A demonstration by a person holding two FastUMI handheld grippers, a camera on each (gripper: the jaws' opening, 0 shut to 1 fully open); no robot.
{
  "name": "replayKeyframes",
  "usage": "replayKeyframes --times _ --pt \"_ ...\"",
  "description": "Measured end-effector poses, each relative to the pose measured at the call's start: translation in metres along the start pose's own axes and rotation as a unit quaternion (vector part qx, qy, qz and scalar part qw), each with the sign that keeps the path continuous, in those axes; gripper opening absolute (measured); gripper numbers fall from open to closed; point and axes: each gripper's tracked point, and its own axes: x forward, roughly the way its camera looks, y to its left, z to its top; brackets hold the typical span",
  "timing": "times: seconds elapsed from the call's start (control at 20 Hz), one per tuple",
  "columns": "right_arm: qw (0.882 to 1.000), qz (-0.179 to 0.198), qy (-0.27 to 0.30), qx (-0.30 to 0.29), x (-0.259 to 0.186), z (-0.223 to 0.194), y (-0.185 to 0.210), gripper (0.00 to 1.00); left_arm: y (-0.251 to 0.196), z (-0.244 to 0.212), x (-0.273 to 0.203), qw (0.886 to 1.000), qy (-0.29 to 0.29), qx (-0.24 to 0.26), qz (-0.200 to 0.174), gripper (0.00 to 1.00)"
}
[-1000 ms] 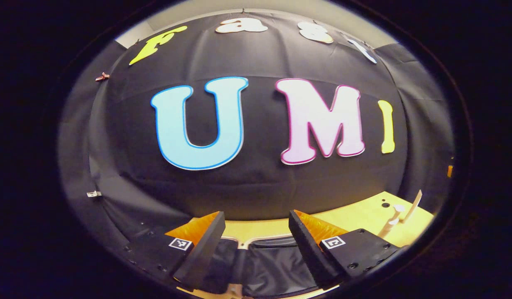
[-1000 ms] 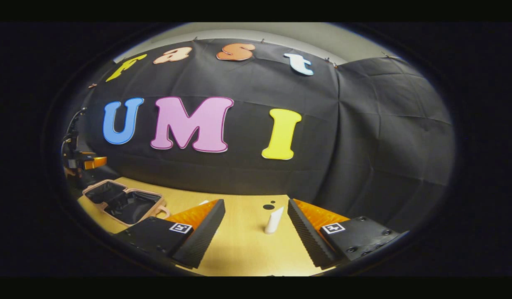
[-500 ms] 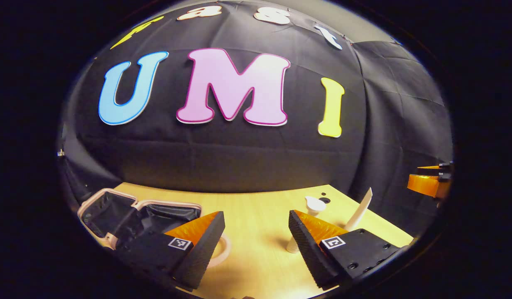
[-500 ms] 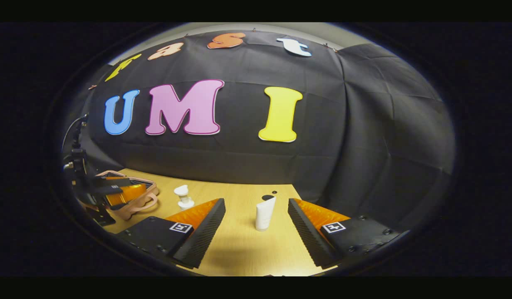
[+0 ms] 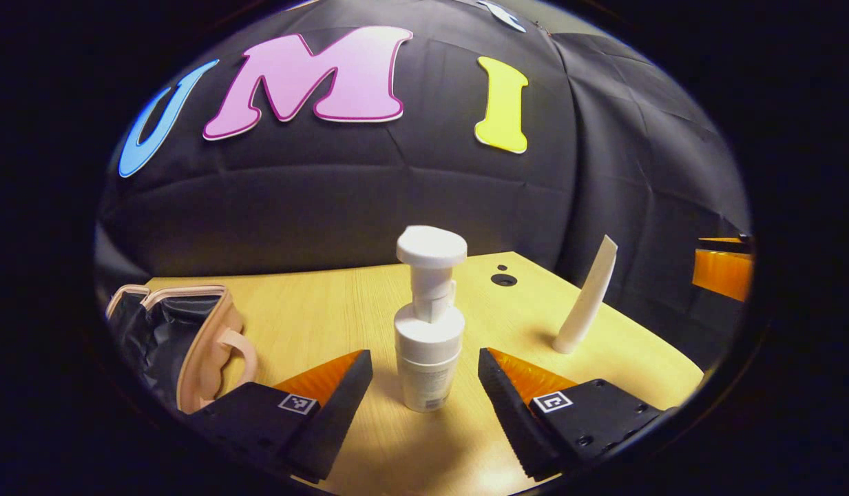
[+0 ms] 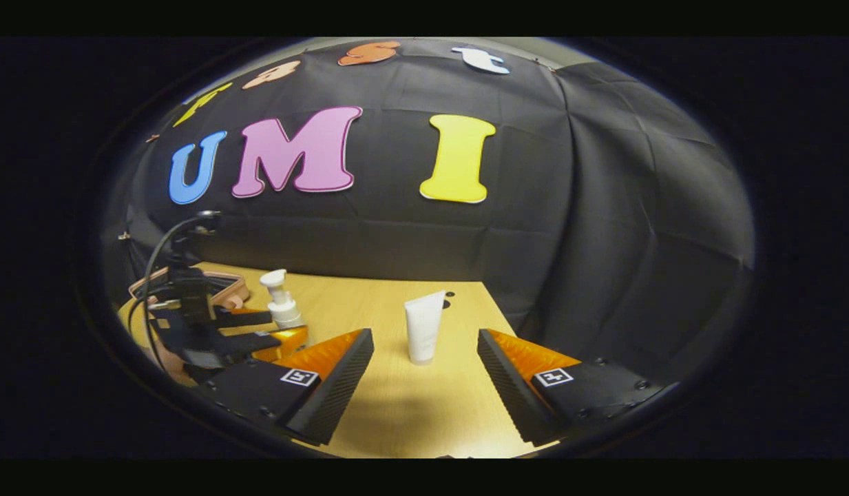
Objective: First open the suitcase, pack the skin care products into it, and then close the suitcase.
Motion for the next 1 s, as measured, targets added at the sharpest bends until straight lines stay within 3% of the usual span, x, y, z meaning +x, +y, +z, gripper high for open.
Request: replayKeyframes --times 0.3,0.4,0.45,0.6,0.9,1.0 --pt "1.000 -0.015 0.012 0.012 0.017 -0.011 -0.010 0.97 0.002 -0.006 0.051 1.000 0.006 0.005 0.020 0.95" --pt "0.999 -0.015 0.022 0.020 0.028 -0.017 -0.009 0.97 0.003 -0.007 0.040 1.000 0.009 -0.005 0.026 0.81" --pt "0.999 -0.013 0.028 0.027 0.033 -0.021 -0.007 0.97 0.003 -0.007 0.056 1.000 0.003 -0.008 0.019 0.66" --pt "0.998 -0.011 0.047 0.036 0.055 -0.041 0.000 0.98 -0.001 -0.009 0.061 1.000 0.005 -0.002 0.000 0.65" --pt "0.989 -0.054 0.095 0.104 0.129 -0.084 0.001 0.97 0.012 -0.021 0.028 1.000 0.011 -0.023 -0.004 0.63" --pt "0.989 -0.071 0.087 0.098 0.149 -0.086 -0.004 0.97 0.014 -0.027 0.013 1.000 0.013 -0.009 -0.004 0.66"
